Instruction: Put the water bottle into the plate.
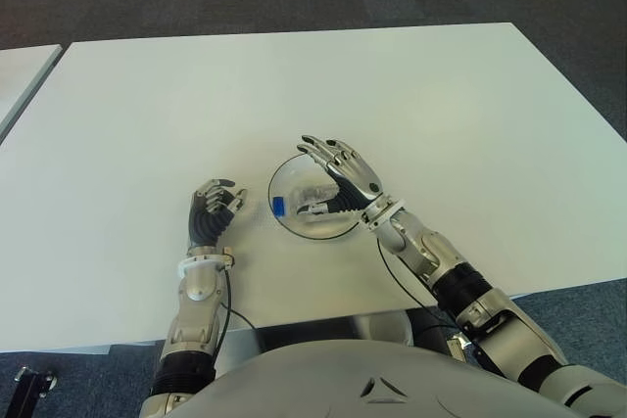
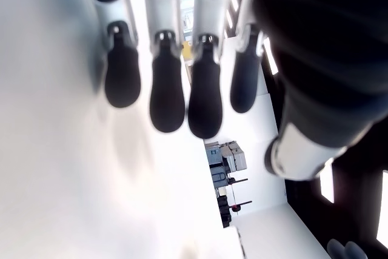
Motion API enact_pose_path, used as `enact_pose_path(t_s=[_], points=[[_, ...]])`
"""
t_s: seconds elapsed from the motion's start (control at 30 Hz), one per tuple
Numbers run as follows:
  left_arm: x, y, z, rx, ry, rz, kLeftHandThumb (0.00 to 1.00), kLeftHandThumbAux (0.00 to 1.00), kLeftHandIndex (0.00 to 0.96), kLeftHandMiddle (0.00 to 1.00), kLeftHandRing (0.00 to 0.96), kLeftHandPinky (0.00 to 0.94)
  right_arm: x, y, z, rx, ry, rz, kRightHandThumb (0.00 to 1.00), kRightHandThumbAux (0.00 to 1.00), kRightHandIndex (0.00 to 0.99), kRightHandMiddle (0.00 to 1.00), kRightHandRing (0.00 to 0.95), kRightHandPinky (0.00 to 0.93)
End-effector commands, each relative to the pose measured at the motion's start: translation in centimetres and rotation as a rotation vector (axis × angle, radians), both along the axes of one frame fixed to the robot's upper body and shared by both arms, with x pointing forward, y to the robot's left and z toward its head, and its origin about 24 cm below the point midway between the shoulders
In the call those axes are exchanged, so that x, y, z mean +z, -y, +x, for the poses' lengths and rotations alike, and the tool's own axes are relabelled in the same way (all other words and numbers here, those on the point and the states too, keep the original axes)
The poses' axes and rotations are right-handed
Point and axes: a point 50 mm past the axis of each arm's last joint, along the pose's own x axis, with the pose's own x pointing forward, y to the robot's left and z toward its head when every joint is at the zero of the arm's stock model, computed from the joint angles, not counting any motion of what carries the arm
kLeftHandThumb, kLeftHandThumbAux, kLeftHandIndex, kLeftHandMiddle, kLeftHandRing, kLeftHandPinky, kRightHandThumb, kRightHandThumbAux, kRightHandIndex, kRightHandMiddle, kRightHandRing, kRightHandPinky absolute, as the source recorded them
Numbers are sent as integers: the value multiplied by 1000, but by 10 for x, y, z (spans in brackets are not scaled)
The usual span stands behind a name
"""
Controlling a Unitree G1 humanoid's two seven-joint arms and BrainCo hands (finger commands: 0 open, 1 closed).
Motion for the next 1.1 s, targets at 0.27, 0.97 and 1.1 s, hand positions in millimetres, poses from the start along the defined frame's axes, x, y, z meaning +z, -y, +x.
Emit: enact_pose_path(t_s=[0.27,0.97,1.1], points=[[-10,-2,-7,17,-56,-5,704,717,432,648,646,630,-4,0,-3,-1,-6,-8,48,303,0,0,0,0],[-12,-3,-6,8,-43,-12,705,717,432,640,640,618,-3,9,-5,-142,75,149,0,369,0,0,0,0],[-12,-3,-6,10,-45,-14,705,717,433,642,638,620,-1,15,-6,-178,81,242,0,418,0,0,0,0]])
